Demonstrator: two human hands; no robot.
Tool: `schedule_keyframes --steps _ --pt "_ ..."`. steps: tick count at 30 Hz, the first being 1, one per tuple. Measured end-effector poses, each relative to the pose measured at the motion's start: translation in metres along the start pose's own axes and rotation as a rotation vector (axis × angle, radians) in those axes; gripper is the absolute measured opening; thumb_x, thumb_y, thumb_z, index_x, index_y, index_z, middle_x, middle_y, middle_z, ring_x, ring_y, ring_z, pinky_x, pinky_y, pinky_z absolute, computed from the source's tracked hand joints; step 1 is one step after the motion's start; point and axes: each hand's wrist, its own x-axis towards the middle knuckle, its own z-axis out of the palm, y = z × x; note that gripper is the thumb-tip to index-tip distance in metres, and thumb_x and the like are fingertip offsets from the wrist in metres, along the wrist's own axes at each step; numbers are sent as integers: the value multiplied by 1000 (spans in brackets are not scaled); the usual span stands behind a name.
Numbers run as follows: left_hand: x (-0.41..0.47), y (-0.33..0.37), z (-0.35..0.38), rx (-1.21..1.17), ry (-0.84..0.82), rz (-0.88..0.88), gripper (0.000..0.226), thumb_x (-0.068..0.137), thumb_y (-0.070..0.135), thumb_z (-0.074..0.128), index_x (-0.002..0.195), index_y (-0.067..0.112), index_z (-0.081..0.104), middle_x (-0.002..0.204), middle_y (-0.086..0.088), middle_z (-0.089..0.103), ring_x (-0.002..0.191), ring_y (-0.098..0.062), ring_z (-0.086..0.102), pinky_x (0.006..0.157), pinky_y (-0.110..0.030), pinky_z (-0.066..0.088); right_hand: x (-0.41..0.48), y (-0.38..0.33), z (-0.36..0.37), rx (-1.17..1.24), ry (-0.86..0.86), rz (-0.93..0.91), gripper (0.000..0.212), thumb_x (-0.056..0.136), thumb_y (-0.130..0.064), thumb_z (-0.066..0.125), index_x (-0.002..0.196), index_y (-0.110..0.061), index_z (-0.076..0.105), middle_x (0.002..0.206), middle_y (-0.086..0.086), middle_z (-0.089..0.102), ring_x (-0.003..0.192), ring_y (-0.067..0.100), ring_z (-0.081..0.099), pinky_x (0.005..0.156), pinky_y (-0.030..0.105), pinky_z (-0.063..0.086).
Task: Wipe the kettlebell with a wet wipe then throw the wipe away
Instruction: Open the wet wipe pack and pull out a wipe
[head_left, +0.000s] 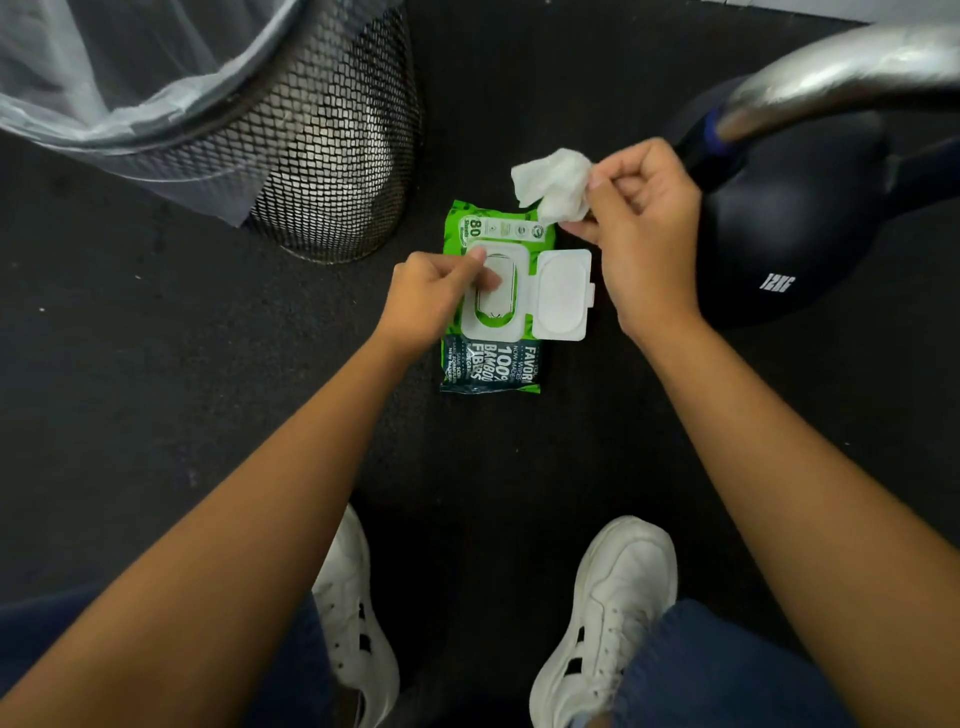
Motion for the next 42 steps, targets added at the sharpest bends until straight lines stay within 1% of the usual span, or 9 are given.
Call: schedule_keyframes --steps 2,4,6,18,26,30,34,38,42 --pt "-6 -3 5 112 21 46 18 88 28 66 82 14 76 73 7 71 62 3 61 62 -11 45 -2 -3 2 24 -16 12 16 87 -3 56 77 -15 53 71 11 62 74 28 65 71 51 58" --pt "-8 -9 9 230 39 108 7 78 22 76 82 17 74 79 6 71 73 -10 64 67 -18 51 -4 -3 3 51 -23 45 18 83 -1 56 73 -15 53 68 14 58 71 31 60 70 54 54" --pt "-7 -15 13 358 69 156 16 70 19 81 82 20 69 84 8 64 84 -19 60 76 -29 49 -6 -1 4 114 -32 121 20 81 1 55 69 -15 53 67 9 57 72 27 58 70 50 55" --pt "1 -7 11 497 121 15 53 58 28 88 98 18 54 102 3 43 98 -20 41 81 -26 35 -14 23 6 209 -37 296 35 84 11 44 98 -12 67 85 5 68 80 14 66 71 33 57" --pt "-11 -13 10 215 194 -59 45 65 26 84 102 17 60 106 -6 55 92 -10 48 78 -23 44 -41 43 -21 642 414 551 13 80 -13 54 68 -17 59 65 -3 56 59 9 55 58 26 43" --pt "-12 -12 9 156 211 -86 40 69 24 82 102 16 61 110 -8 59 93 -10 52 72 -11 40 -60 56 -26 432 478 658 10 78 -16 74 81 -16 65 73 -1 64 71 14 63 60 28 48" --pt "-13 -8 6 135 215 -89 37 73 19 79 106 14 61 113 -6 58 93 -9 52 76 -13 44 -55 54 -25 416 355 672 15 81 6 62 88 -7 62 93 14 68 94 30 67 78 36 55" --pt "-11 -6 2 55 234 -124 26 81 18 72 105 16 62 109 -3 61 93 -11 56 83 -25 50 -52 38 -4 210 45 503 47 82 12 46 123 -6 59 110 7 68 98 18 65 80 28 54" --pt "-8 -6 0 -51 272 -150 19 85 13 65 104 12 63 93 2 61 88 -8 57 82 -25 50 -58 34 23 -258 -341 238 61 80 1 48 138 -16 47 141 6 51 122 15 53 108 38 40"
